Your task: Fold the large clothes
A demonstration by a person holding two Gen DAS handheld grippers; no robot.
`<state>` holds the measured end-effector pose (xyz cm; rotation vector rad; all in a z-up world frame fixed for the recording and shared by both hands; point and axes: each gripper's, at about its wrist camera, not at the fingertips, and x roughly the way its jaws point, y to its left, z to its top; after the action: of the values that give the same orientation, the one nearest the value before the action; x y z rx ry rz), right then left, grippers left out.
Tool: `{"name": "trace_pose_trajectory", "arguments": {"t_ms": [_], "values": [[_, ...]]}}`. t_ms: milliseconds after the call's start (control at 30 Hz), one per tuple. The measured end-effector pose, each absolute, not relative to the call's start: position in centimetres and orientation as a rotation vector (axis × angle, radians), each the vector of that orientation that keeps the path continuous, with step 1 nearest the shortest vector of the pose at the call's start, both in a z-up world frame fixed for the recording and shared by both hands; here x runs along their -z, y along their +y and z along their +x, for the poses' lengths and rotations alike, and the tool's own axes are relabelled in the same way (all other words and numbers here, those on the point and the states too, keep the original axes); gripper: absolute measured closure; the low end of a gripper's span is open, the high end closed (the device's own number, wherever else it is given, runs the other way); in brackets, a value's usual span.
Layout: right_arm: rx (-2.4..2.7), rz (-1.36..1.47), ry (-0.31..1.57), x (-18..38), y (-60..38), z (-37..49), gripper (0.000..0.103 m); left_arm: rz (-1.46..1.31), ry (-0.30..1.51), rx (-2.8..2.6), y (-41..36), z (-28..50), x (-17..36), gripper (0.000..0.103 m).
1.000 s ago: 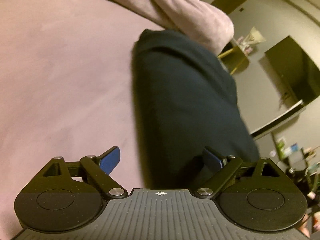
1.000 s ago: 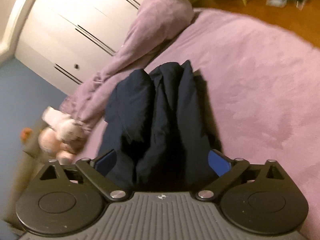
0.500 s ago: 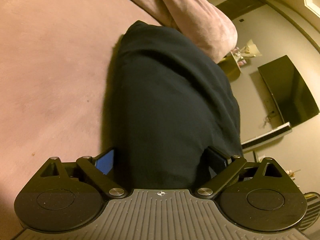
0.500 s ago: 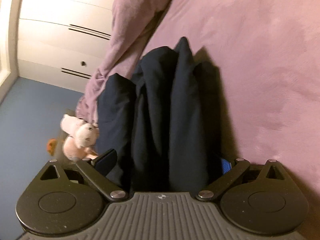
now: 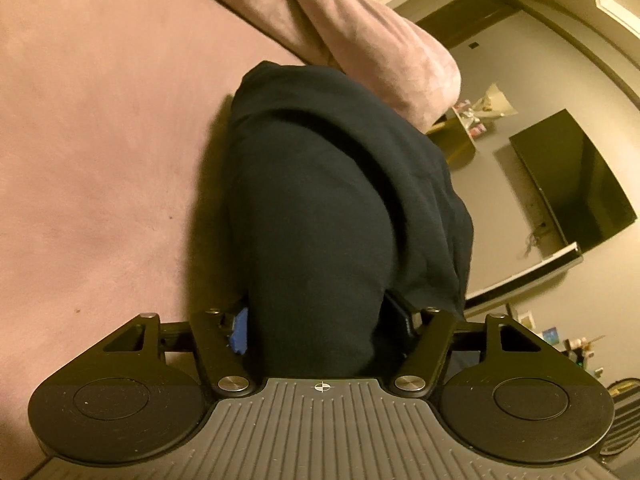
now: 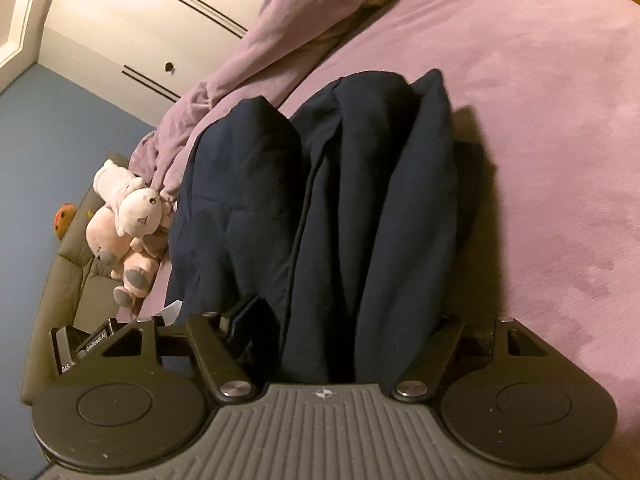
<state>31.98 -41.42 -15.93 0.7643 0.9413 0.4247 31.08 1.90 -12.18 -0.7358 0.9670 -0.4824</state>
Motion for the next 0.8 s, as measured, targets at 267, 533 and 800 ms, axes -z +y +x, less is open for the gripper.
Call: {"name": "trace_pose_trajectory", "arguments": {"t_ms": [267,533,800], "values": [[-0.524,0.784,0.993,16.0,-35.5,32.0,0.032,-0.728,0.934,0.381,8.7,27.8,10.5,0.035],[-0.624,0.815,1.041,16.7,-26.6,31.9,0.014,-0.694,0.956,0.193,14.6,26.2,9.8,0.029],[-0.447,0.691,1.005,12.3,-27.3,29.2,0.012,-0.653,0.887,0.112,15.4,23.7,8.1,0.025]]}}
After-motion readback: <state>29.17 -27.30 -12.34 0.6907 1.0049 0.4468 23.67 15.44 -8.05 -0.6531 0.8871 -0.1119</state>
